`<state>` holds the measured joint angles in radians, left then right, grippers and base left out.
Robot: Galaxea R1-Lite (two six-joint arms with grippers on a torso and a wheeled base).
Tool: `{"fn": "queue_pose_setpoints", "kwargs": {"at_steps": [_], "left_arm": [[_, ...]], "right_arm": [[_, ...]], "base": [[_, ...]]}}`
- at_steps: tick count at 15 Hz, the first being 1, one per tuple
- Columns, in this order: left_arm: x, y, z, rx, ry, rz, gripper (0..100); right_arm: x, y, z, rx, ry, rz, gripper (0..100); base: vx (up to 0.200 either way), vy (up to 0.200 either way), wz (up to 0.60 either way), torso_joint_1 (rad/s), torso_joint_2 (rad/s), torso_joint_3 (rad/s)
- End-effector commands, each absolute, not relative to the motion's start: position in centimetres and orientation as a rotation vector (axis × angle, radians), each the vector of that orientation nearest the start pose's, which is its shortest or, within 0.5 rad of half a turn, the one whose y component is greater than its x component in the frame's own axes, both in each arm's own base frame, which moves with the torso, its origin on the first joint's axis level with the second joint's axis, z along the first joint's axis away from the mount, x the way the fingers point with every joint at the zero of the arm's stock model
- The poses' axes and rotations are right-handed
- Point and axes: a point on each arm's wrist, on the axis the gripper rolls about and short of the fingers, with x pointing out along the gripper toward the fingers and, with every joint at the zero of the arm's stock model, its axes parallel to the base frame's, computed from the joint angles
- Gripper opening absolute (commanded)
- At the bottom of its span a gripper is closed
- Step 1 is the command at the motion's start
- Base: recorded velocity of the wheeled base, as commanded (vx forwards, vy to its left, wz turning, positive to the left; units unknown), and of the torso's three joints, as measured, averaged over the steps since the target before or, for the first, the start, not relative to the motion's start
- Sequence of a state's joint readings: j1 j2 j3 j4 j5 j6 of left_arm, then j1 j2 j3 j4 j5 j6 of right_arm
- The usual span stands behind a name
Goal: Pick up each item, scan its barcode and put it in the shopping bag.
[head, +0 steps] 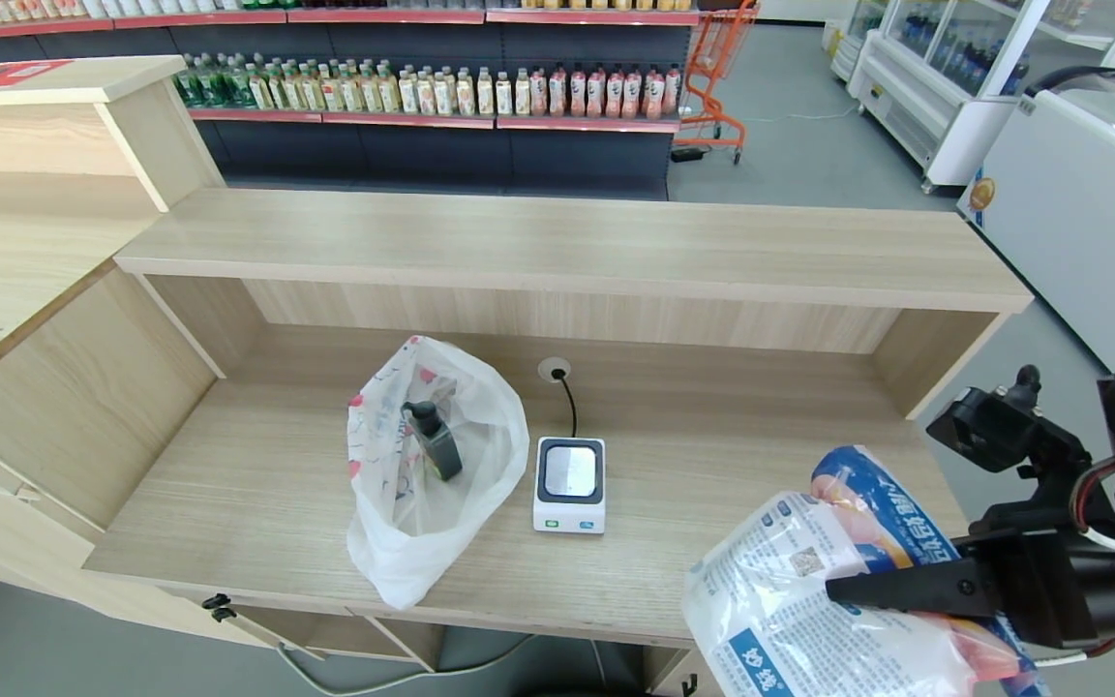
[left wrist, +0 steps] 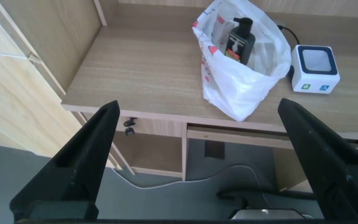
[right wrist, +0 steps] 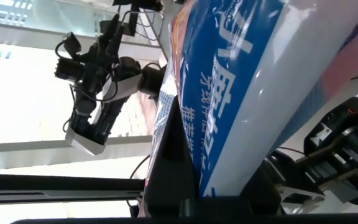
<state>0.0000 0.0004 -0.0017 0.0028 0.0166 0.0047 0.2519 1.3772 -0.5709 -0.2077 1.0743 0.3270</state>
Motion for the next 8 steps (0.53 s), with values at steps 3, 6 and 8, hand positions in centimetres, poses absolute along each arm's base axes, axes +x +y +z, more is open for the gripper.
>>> {"fn": "queue_pose_setpoints", "kwargs": {"at_steps": [3, 6, 8], "left_arm": [[-2.29, 0.04, 7.56, 0.005, 0.002, 0.017, 100], [-2.29, 0.04, 7.56, 0.005, 0.002, 0.017, 100], [-2.29, 0.04, 7.56, 0.005, 0.002, 0.017, 100]], "right_arm": [[18.75, 7.02, 16.93, 0.525, 0.805, 1.189, 0], [18.69, 7.10, 16.96, 0.521, 0.805, 1.195, 0], [18.65, 7.09, 17.10, 0.516, 0.795, 1.198, 0]], "base": [[0.000, 0.000, 0.00, 0.000, 0.00, 0.000], [0.000, 0.000, 0.00, 0.000, 0.00, 0.000], [0.000, 0.000, 0.00, 0.000, 0.00, 0.000]]}}
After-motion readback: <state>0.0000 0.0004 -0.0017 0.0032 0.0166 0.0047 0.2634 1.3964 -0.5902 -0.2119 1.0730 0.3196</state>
